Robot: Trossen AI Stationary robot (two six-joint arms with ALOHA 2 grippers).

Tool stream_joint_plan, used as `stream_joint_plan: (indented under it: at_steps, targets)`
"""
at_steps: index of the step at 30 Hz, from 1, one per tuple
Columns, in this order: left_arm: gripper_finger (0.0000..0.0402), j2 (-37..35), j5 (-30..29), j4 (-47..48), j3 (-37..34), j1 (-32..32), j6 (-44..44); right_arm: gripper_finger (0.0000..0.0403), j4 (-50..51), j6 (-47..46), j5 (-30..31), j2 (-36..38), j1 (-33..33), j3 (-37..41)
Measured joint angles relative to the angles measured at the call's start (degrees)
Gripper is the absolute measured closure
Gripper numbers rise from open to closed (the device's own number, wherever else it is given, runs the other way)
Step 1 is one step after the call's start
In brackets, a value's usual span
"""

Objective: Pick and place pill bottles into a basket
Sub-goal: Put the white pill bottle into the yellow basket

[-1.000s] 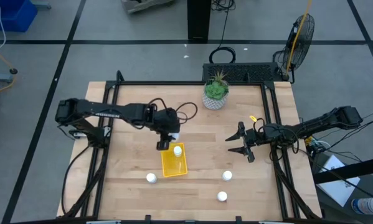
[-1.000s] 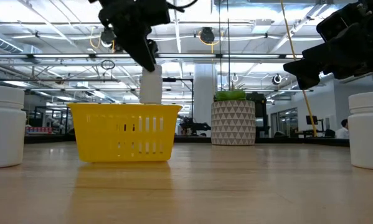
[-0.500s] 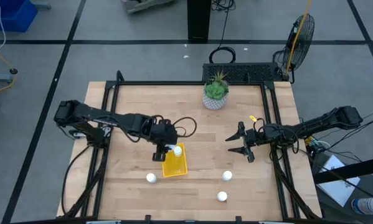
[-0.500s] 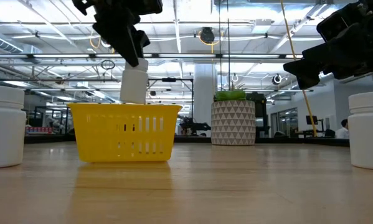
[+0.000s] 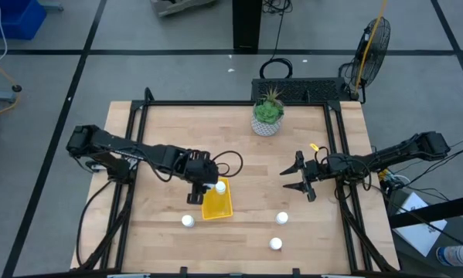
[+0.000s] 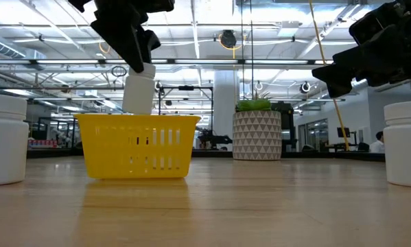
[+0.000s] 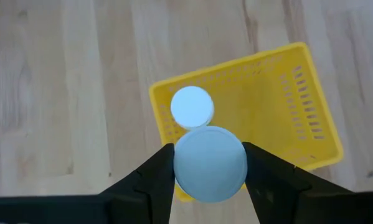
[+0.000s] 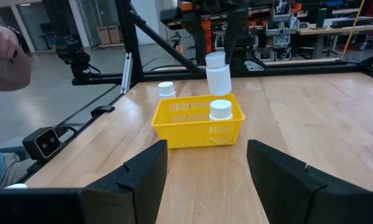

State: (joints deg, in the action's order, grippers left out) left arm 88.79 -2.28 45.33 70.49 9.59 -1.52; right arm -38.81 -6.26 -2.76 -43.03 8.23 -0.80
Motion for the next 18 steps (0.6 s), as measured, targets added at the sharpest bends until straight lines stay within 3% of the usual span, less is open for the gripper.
stream_joint_plan:
  at_steps: [8, 14, 18]
  targets:
    - [0.0236, 0.0, -0.29, -0.36, -0.2, 0.34, 0.35, 0.0191, 0.0, -0.12, 0.0, -0.01, 0.0, -0.01]
    - [0.0221, 0.0, -0.33, -2.44, -2.93, 0.32, 0.31, 0.0191, 0.0, -0.11, 0.0, 0.0, 0.02, -0.02]
    - [0.0236, 0.0, 0.26, -4.98, -4.82, 0.32, 0.29, 0.0191, 0.0, -0.11, 0.0, 0.0, 0.0, -0.02]
